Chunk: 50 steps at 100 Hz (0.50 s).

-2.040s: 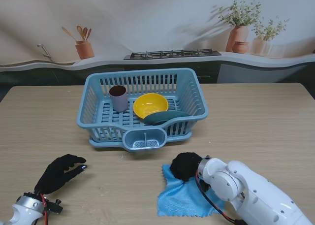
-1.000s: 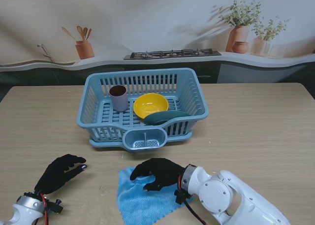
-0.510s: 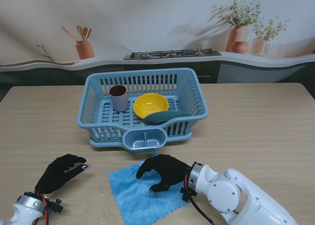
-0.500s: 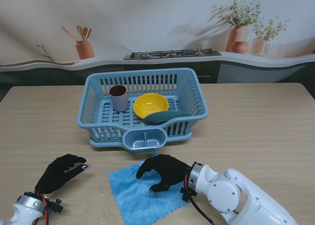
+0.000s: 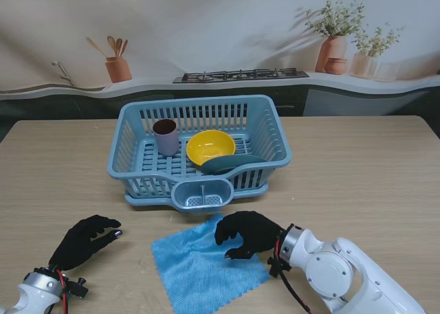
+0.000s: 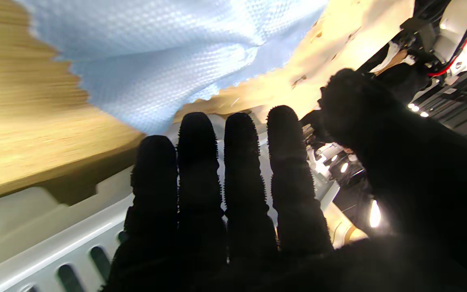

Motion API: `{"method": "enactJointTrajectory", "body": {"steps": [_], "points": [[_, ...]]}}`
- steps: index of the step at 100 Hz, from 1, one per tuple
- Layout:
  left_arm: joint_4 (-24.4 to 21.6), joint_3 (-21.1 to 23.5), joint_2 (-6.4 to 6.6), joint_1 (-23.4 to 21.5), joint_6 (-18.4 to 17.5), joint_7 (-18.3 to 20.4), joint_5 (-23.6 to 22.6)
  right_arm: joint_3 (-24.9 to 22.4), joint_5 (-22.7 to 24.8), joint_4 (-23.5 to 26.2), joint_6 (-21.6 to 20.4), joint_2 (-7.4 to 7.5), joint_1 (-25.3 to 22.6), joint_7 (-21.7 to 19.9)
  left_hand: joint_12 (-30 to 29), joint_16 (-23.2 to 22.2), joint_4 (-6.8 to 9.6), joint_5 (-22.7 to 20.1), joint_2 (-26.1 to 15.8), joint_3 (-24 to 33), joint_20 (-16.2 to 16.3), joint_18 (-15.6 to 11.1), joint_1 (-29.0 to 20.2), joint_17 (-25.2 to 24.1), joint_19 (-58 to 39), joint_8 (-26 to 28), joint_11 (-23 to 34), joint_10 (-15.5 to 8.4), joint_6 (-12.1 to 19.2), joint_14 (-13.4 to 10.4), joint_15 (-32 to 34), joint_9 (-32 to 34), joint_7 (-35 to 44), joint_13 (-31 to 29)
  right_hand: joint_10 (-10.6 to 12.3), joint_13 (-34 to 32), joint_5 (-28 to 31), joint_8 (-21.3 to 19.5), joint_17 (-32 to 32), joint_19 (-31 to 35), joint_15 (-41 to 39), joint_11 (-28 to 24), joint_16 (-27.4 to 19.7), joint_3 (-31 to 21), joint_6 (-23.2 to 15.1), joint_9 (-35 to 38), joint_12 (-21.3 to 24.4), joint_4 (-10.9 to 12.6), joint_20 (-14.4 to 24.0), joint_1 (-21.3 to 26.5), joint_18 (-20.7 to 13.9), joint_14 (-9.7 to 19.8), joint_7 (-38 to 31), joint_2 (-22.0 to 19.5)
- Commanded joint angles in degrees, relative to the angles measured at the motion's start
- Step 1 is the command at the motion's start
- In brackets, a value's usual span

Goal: Clear dishes and wipe the table

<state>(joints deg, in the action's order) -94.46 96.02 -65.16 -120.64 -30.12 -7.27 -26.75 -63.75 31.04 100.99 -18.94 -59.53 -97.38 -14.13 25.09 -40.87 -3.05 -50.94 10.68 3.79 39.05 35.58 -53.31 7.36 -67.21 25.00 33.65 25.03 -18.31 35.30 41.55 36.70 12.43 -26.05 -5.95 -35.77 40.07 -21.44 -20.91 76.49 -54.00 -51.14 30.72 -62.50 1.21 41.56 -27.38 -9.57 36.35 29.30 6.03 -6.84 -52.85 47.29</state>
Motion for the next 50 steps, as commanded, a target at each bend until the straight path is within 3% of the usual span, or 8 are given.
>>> {"method": "enactJointTrajectory", "body": {"steps": [1, 8, 50], "points": [[-0.2, 0.0, 0.03, -0.2, -0.2, 0.8, 0.2, -1.2, 0.5, 0.3, 0.2, 0.18, -1.7, 0.1, -1.2, 0.1, 1.39, 0.6, -2.3, -1.5, -0.9, -1.0, -2.5, -0.4, 0.7, 0.2, -0.2, -1.1, 1.1, -0.4, -0.3, -0.1, 0.1, 0.0, -0.5, -1.4, 1.1, 2.2, -0.7, 2.5, -2.5, -1.8, 0.9, 1.4, 0.0, 1.5, -1.1, -2.7, 1.5, 1.6, -0.4, -1.0, -2.2, -0.8], [-0.4, 0.1, 0.07, -0.3, -0.3, 0.9, 0.0, -2.7, 0.6, 0.5, 0.4, 0.09, -2.9, 0.4, -1.2, 0.1, 1.41, 0.6, -2.3, -1.5, -0.9, -1.0, -2.6, -0.4, 0.7, 0.2, -0.2, -1.0, 1.0, -0.4, -0.2, -0.1, 0.1, -0.1, -0.6, -1.9, 1.1, 5.7, -1.1, 3.3, -3.4, -2.5, 1.2, 2.0, -0.2, 2.2, -1.4, -4.5, 2.0, 2.5, -0.2, -1.1, -5.2, -0.8], [-1.2, 0.1, 0.36, -0.6, 0.5, 2.4, 0.2, -10.9, 3.8, 0.4, -1.0, -0.58, -7.3, 3.7, -1.4, 0.3, 1.36, 0.6, -2.7, -1.8, -0.9, -1.0, -2.3, -0.4, 0.7, 0.1, -0.5, -0.8, 0.7, -0.3, -0.7, -0.3, 0.0, 0.3, -1.5, -3.2, 1.4, 7.6, -2.3, 5.1, -4.9, -3.6, 1.7, 3.2, -0.2, 3.5, -1.9, -5.9, 2.7, 3.6, 0.7, -1.8, -8.2, -1.7]]}}
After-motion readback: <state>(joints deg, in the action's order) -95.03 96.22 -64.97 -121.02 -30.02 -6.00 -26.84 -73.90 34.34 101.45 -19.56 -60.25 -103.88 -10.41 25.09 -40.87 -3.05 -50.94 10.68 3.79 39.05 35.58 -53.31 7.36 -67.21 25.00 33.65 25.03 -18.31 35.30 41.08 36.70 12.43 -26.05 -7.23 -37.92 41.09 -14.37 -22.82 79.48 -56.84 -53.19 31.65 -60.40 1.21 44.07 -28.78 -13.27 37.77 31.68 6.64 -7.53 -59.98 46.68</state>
